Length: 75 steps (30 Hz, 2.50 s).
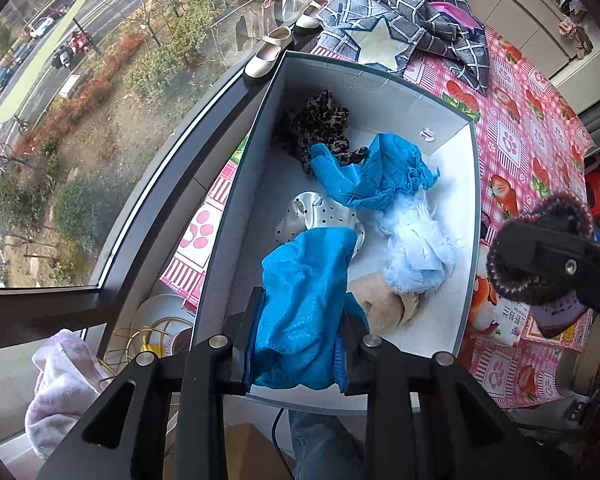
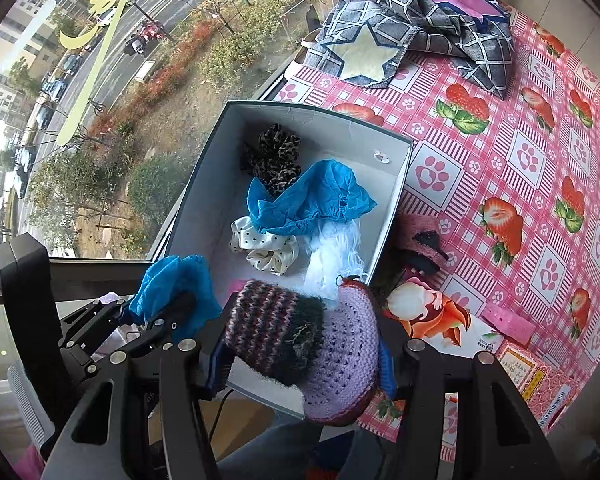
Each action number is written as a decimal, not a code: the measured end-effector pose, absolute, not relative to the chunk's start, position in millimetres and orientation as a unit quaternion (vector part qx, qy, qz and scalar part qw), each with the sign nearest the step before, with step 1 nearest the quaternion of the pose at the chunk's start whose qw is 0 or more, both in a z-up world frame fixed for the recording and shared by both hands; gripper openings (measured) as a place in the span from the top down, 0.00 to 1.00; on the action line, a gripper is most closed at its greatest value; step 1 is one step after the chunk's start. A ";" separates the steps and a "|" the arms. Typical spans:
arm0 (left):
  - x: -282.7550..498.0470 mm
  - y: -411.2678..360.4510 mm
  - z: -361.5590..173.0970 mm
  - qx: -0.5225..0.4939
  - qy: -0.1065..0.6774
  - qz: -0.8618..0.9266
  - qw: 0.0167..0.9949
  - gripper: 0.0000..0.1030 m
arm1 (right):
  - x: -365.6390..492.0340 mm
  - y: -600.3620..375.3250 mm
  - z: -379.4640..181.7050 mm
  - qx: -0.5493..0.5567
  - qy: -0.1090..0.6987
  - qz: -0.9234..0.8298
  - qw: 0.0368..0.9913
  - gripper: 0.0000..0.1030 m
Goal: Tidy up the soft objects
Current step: 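Open the left tool to drop the teal cloth into the box while the right tool holds the hat, then open the right tool to drop the purple knit hat into the box, then grasp the pink-cuffed dark knit sock with the right tool while the left tool moves toward the pink sponge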
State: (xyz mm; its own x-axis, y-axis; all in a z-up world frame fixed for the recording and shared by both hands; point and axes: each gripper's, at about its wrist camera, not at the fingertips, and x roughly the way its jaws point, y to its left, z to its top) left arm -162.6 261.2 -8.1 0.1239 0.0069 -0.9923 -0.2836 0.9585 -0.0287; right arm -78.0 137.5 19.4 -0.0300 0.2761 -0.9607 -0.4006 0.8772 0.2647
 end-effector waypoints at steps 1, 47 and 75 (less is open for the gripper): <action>-161.5 259.9 -10.5 -0.104 0.656 0.097 0.741 0.69 | -76.5 139.6 17.2 -0.043 0.677 0.244 0.693 0.44; -149.9 248.2 -13.9 -0.138 0.636 0.075 0.755 0.00 | -27.8 122.0 0.7 0.028 0.717 0.213 0.663 0.01; -110.1 174.7 1.0 -0.107 0.656 0.007 0.747 0.00 | 16.5 0.9 -89.2 0.105 0.805 0.107 0.575 0.01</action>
State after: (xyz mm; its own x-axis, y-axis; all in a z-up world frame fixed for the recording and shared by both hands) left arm -110.1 174.7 1.0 0.1390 -0.1302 -0.9817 -0.1515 0.9769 -0.1510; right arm 16.5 0.9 -89.1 -0.3173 0.2913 -0.9025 0.0459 0.9552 0.2922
